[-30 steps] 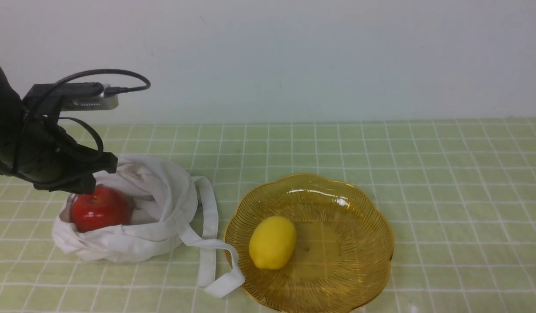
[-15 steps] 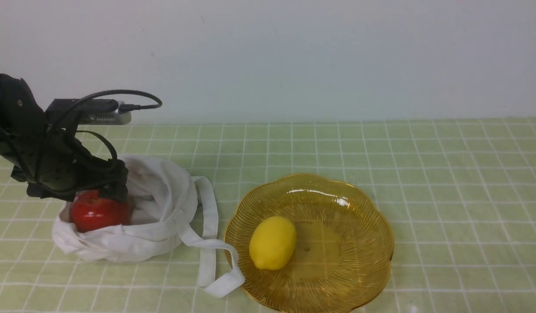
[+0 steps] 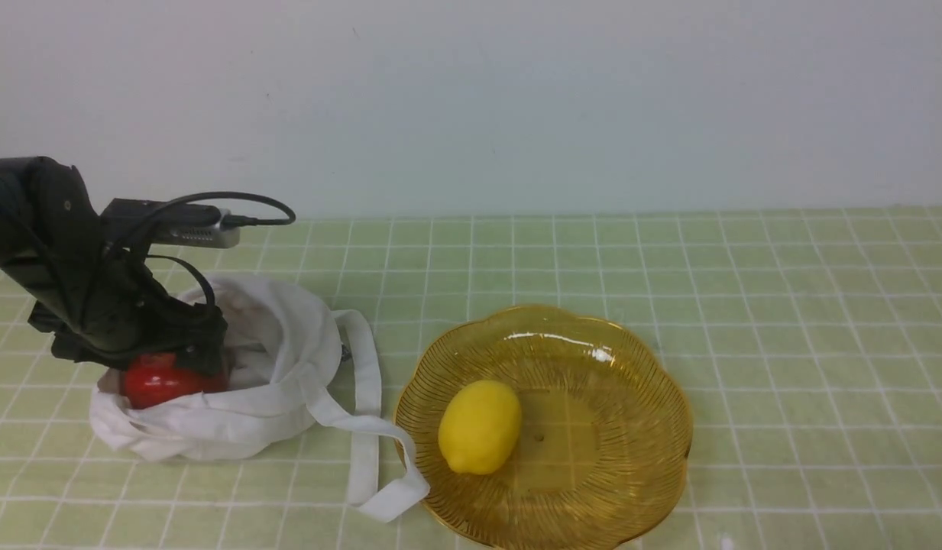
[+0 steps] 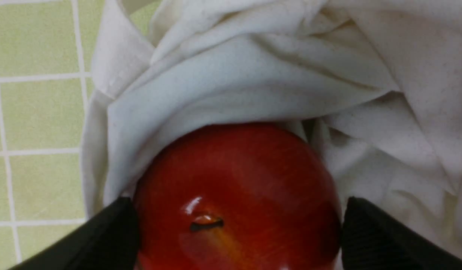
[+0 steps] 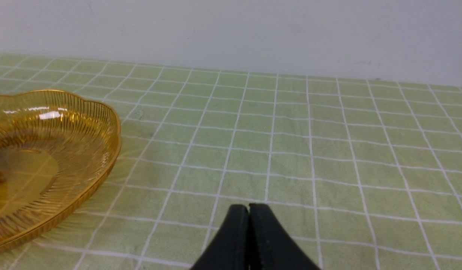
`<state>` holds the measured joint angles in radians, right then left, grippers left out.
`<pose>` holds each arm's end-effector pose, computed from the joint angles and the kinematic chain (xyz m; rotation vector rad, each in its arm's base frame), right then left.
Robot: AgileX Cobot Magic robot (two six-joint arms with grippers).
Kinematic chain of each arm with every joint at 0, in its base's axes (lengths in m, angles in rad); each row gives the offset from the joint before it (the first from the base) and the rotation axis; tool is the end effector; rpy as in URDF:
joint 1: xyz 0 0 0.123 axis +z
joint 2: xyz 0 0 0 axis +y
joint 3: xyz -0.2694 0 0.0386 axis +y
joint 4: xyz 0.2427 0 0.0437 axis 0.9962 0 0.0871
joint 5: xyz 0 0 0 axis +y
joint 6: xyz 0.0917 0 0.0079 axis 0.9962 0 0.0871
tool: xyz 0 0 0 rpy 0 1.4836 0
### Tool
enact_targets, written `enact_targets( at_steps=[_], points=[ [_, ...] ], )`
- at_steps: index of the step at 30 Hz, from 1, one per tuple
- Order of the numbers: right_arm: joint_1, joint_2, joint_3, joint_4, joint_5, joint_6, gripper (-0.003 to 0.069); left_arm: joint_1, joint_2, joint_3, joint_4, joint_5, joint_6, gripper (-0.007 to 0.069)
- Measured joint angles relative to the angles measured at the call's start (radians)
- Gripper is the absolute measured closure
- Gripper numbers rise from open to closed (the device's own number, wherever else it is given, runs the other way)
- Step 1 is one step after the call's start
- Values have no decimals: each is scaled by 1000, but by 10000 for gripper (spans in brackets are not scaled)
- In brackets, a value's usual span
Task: Take the fruit out of the bag on the green coffee tablecloth and place them on the plate.
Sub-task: 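Reach into the white bag and grasp the apple with the left gripper, then place the held apple onto the plate with the left gripper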
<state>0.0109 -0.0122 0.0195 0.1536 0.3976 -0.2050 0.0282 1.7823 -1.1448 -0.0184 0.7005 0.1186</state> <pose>0.0605 0.0061 0.1718 -0.1103 1.8805 0.0200 0.3441 0.0086 0.1816 0.1104 2.8193 0.0135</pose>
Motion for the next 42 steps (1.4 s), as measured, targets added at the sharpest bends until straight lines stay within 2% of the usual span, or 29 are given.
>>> enact_targets(
  at_steps=[4, 8, 16, 18, 24, 30, 32, 36, 39, 42],
  points=[
    [0, 0, 0, 0, 0, 0, 673, 0, 12, -7, -5, 1, 0, -57],
    [0, 0, 0, 0, 0, 0, 673, 0, 20, -13, -9, 10, 0, 24],
    [0, 0, 0, 0, 0, 0, 673, 0, 0, -37, -19, 87, 0, 24],
    [0, 0, 0, 0, 0, 0, 673, -1, -41, -52, -41, 139, 0, 24],
    [0, 0, 0, 0, 0, 0, 673, -1, -152, -64, -81, 164, 2, 24],
    [0, 0, 0, 0, 0, 0, 673, -15, -252, -65, -203, 187, 45, 24],
    [0, 0, 0, 0, 0, 0, 673, -48, -288, -66, -267, 187, 97, 24],
    [0, 0, 0, 0, 0, 0, 673, -232, -336, -71, -446, 187, 238, 24],
    [0, 0, 0, 0, 0, 0, 673, -306, -327, -71, -489, 186, 278, 24],
    [0, 0, 0, 0, 0, 0, 673, -450, -287, -71, -539, 145, 311, 24]
  ],
)
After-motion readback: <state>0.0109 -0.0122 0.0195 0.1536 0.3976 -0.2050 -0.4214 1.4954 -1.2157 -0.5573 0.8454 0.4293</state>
